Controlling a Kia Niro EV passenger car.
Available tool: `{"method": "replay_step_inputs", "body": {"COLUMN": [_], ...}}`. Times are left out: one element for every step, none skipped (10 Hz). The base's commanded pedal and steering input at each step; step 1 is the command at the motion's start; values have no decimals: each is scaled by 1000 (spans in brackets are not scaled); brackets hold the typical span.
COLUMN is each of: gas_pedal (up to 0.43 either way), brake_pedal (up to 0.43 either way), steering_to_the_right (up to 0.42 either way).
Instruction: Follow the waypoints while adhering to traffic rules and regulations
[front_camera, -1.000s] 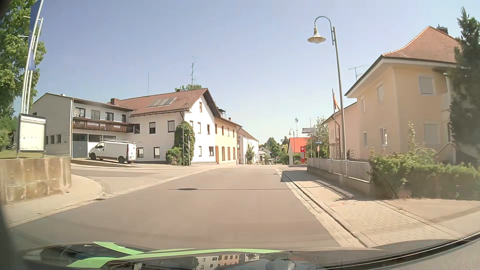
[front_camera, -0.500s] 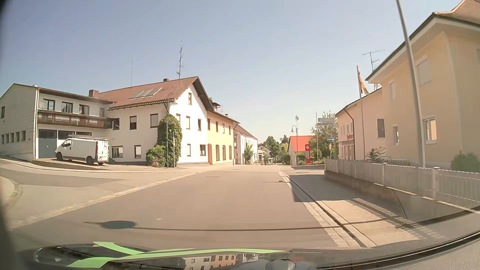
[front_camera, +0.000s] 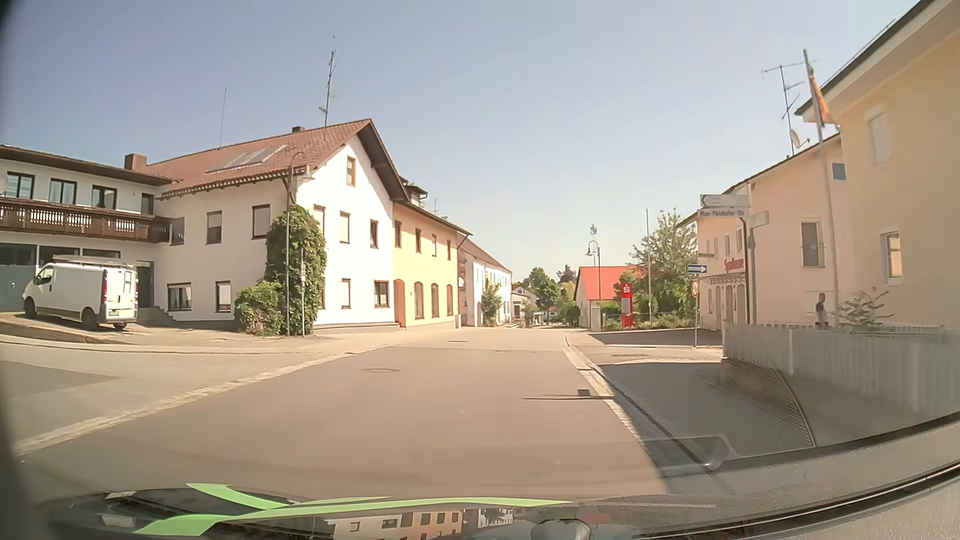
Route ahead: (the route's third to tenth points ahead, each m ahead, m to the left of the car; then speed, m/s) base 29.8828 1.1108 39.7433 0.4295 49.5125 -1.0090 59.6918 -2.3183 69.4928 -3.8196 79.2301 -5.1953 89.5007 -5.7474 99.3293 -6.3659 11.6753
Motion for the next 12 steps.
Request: {"method": "replay_step_inputs", "body": {"gas_pedal": [79,79,79,79,79,79,79,79,87,87,87,87], "brake_pedal": [0,0,0,0,0,0,0,0,0,0,0,0], "steering_to_the_right": [3,3,3,3,3,3,3,3,3,3,3,3]}}
